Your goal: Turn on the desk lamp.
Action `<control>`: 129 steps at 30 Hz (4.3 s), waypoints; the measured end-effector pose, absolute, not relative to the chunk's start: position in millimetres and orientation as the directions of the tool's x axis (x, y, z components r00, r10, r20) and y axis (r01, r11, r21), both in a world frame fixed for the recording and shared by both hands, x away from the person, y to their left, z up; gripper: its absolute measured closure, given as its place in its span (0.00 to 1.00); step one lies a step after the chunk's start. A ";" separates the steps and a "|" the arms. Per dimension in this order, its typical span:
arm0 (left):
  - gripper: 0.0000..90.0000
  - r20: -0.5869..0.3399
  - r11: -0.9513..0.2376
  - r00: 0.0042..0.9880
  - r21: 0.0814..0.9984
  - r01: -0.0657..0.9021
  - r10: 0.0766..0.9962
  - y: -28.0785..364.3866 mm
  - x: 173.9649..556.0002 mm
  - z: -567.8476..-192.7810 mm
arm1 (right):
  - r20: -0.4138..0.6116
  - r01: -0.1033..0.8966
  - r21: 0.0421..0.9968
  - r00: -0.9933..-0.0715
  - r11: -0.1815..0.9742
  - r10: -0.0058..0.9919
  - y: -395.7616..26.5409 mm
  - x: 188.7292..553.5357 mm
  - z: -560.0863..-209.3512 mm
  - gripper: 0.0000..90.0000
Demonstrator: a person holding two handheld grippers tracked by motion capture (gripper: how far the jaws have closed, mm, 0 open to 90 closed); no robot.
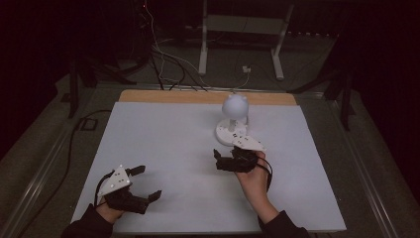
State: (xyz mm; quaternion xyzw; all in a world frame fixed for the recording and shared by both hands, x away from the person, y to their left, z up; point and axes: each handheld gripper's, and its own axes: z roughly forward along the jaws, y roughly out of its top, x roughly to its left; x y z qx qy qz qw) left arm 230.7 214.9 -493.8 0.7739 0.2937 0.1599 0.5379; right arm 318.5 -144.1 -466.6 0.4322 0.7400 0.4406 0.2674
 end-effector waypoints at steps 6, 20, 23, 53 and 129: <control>0.00 -0.071 -0.247 0.775 0.926 0.284 0.627 215.1 230.8 -494.0 | -0.003 0.417 0.888 -0.415 0.193 0.910 -138.0 322.6 -478.1 0.00; 0.00 -0.069 -0.247 0.776 0.927 0.283 0.627 215.0 230.7 -493.7 | 0.003 0.427 0.887 -0.379 0.173 0.925 -132.0 330.0 -487.7 0.16; 0.00 -0.068 -0.250 0.775 0.925 0.284 0.628 215.2 230.7 -494.0 | 0.001 0.429 0.887 -0.372 0.170 0.928 -130.4 332.6 -487.9 0.25; 0.00 -0.070 -0.247 0.775 0.926 0.284 0.628 215.7 230.4 -493.8 | -0.034 0.490 0.855 -0.276 0.171 0.961 -131.3 379.2 -486.8 1.00; 0.00 -0.073 -0.253 0.780 0.924 0.288 0.621 215.2 230.9 -494.3 | 0.015 0.496 0.852 -0.346 0.169 0.938 -134.5 391.2 -494.3 0.62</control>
